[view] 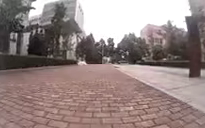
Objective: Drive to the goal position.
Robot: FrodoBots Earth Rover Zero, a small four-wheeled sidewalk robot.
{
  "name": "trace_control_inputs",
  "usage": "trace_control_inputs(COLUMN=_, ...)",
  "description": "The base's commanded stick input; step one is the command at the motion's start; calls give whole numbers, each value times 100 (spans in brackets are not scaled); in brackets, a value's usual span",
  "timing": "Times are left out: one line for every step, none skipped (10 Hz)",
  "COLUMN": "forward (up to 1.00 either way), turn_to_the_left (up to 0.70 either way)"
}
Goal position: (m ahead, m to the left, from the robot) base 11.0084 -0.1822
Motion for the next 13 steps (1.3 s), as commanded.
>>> trace_control_inputs(forward=70, turn_to_the_left=0)
trace_control_inputs(forward=70, turn_to_the_left=0)
trace_control_inputs(forward=70, turn_to_the_left=0)
trace_control_inputs(forward=70, turn_to_the_left=0)
trace_control_inputs(forward=70, turn_to_the_left=4)
trace_control_inputs(forward=70, turn_to_the_left=10)
trace_control_inputs(forward=70, turn_to_the_left=14)
trace_control_inputs(forward=70, turn_to_the_left=14)
trace_control_inputs(forward=70, turn_to_the_left=2)
trace_control_inputs(forward=70, turn_to_the_left=0)
trace_control_inputs(forward=70, turn_to_the_left=0)
trace_control_inputs(forward=70, turn_to_the_left=0)
trace_control_inputs(forward=70, turn_to_the_left=0)
